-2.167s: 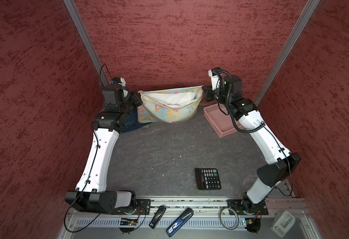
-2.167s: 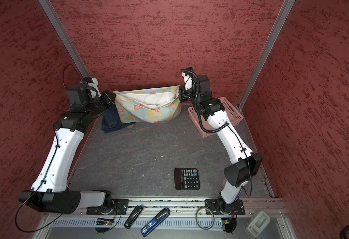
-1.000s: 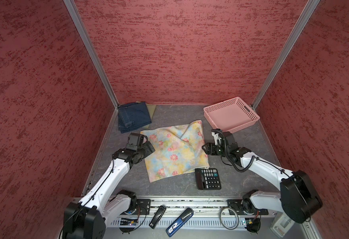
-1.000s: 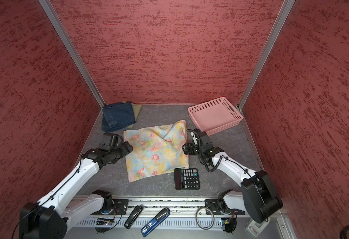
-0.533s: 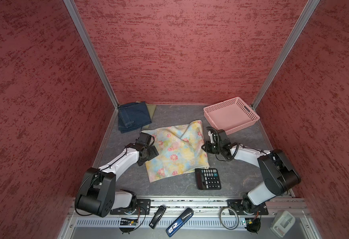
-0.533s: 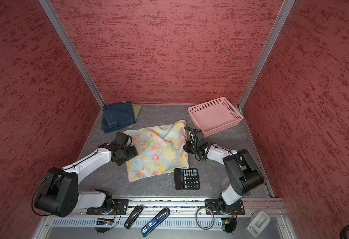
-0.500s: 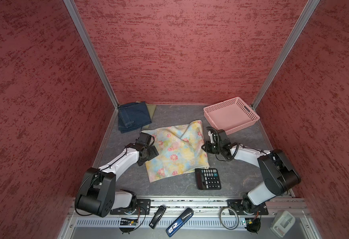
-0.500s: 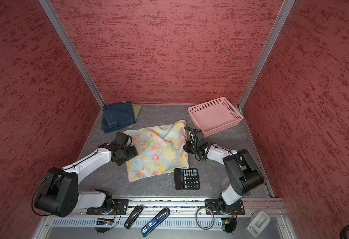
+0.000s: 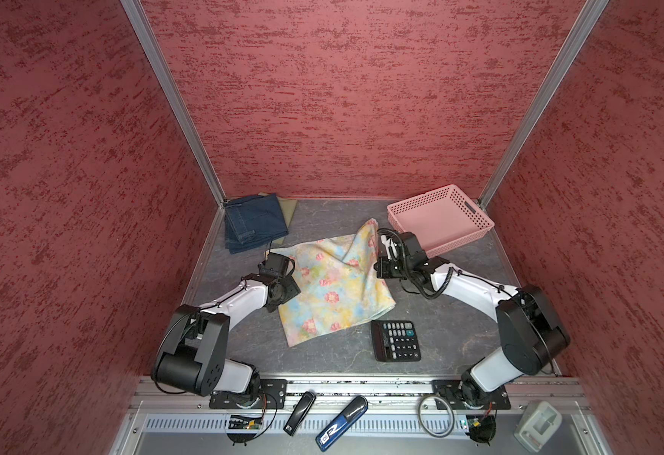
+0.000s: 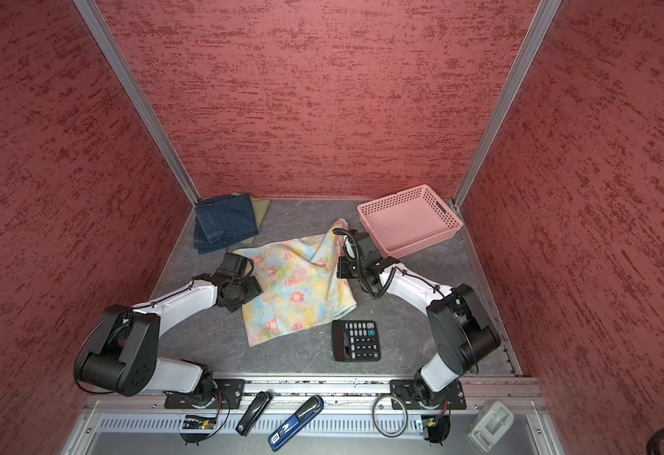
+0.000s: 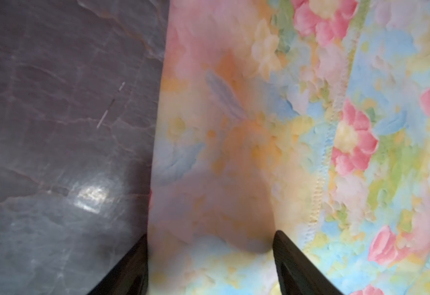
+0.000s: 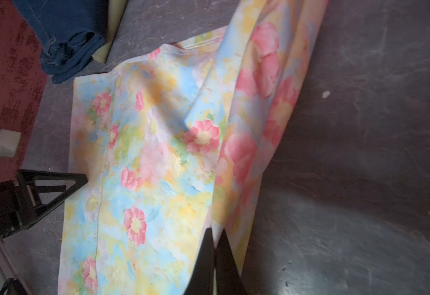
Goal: Fold and stack skirts
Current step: Fold the skirt at the center of the table.
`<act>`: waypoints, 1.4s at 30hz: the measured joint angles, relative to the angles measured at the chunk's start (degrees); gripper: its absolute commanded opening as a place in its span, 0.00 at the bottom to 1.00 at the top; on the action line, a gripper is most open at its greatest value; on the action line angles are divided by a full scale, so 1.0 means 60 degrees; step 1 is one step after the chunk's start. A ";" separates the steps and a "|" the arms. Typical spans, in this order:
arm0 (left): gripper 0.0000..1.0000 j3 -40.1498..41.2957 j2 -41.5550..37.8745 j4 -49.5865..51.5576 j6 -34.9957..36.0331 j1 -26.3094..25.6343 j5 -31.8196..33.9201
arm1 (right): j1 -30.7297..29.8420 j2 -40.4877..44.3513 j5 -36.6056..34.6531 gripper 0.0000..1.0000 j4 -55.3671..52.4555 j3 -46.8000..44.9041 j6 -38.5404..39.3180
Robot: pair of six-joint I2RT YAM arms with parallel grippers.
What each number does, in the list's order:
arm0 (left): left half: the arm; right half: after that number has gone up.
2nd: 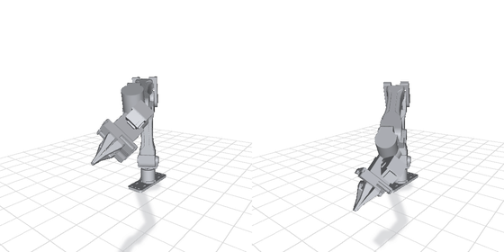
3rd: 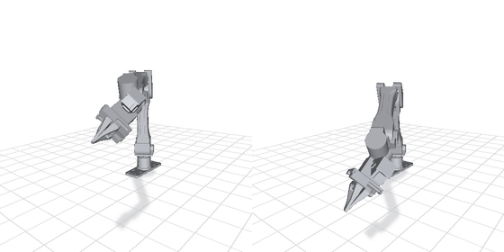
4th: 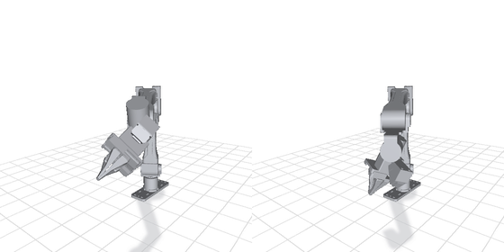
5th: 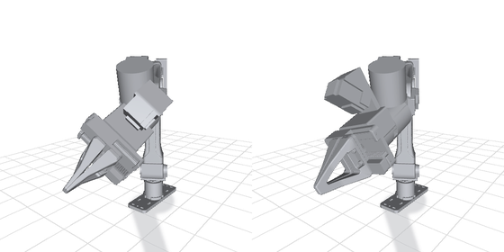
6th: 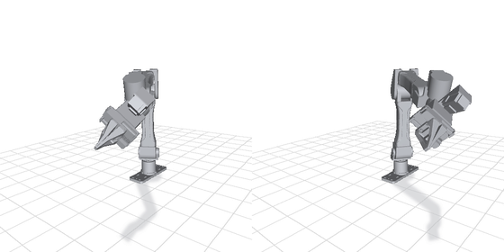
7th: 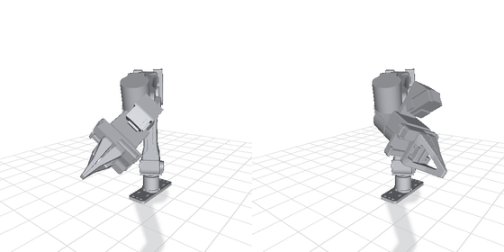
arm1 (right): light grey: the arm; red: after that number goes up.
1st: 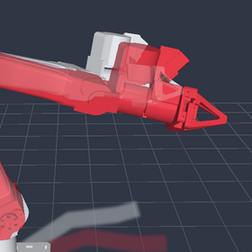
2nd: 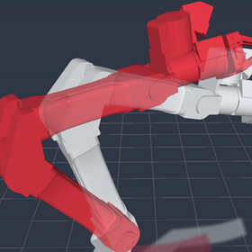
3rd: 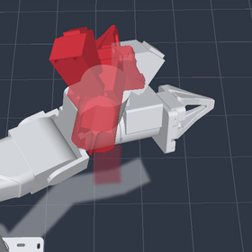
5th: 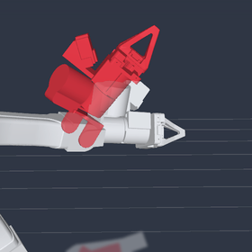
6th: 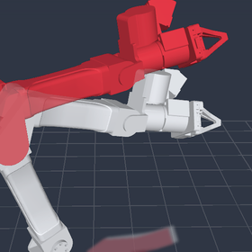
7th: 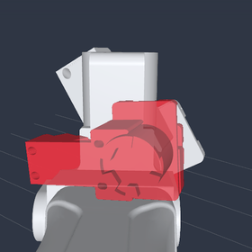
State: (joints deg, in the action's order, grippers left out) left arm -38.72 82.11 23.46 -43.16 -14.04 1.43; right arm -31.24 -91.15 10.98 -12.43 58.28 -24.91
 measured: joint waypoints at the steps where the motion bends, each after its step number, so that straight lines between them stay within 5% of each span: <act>1: 0.67 0.0029 0.0015 -0.0178 -0.0011 0.0004 -0.0011 | -0.0168 -0.0015 -0.0135 0.00 -0.0164 0.0273 0.0062; 21: 0.64 0.0324 0.0441 -0.2452 -0.0266 -0.0244 -0.0761 | -0.3027 -0.3213 -0.0710 0.00 -0.1719 0.4652 -0.0590; 42: 0.64 0.0663 0.0353 -0.3206 -0.0273 -0.0226 -0.1129 | -0.3366 -0.3920 -0.0776 0.00 -0.1763 0.6127 -0.1960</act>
State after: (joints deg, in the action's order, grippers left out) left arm -34.74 84.23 4.23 -44.80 -15.40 -5.34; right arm -51.44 -114.67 6.33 -23.00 95.04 -36.67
